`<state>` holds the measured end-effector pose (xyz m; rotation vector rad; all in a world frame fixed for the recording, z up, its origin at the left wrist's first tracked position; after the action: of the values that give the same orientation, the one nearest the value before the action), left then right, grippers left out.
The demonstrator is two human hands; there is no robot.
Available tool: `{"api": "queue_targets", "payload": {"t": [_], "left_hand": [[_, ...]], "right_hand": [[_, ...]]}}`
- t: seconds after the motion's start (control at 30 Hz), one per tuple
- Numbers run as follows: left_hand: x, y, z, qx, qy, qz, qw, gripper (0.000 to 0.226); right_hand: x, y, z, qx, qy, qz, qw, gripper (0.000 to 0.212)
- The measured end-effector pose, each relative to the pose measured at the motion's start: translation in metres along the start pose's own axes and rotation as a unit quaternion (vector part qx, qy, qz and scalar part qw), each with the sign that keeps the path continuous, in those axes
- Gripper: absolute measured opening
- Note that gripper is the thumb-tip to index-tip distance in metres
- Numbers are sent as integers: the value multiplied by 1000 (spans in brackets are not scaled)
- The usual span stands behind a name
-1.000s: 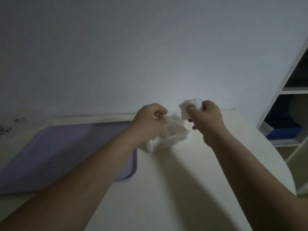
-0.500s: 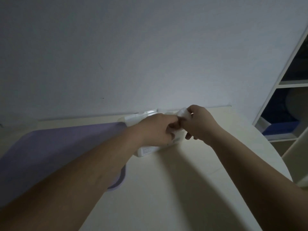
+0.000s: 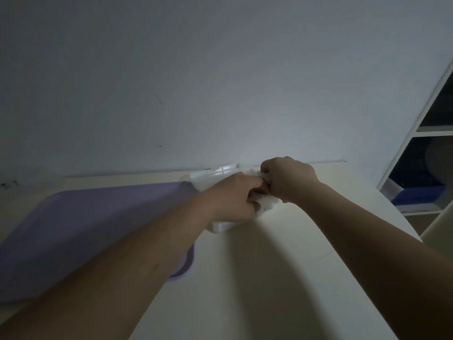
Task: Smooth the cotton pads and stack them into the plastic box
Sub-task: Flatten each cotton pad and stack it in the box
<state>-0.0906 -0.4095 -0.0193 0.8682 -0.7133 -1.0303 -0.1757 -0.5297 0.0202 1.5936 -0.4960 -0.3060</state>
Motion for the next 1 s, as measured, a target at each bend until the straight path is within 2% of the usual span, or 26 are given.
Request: {"api": "queue_targets", "payload": {"t": [0.07,0.13,0.2,0.37,0.53,0.73,0.87,0.93,1.0], "left_hand": [[-1,-1,0,-5,0,1,1000,40],[-2,-1,0,-15,-4,5,1000,35],[-2,0,1,-24,-4,12,1000,33],[-9,1,3,-41,1,36,998,31],[-18,6,3,-26,10,57,998,31],[-20,9,-2,-57,40,82,994,26],[-23,11,-4,-71,31,73,994,21],[-26,17,-6,-121,27,111,986,20],[-29,31,-17,-164,70,214,960,16]], "right_hand": [[-3,2,-1,58,1,-86,995,13],[-9,9,-3,109,-8,-167,980,21],[-12,10,-1,116,-27,-193,974,25],[-16,7,1,123,-24,-107,986,15],[-10,10,-13,33,-49,-67,996,14],[-1,0,-25,-8,-89,-99,991,22],[-2,1,-27,13,-113,-106,988,14],[-6,5,-25,5,-113,-76,991,10],[-8,13,-23,-43,-95,6,995,13]]}}
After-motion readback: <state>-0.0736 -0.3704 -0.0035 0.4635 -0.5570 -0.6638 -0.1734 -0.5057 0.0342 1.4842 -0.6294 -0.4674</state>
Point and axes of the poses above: each hand's wrist, its own x-axis towards the middle knuckle, its own y-axis out of the back of the hand, z = x × y, the point moved 3 cm from there along x, towards the middle knuckle, and after that the axes turned 1 degree about z, right-handed, at the moved point
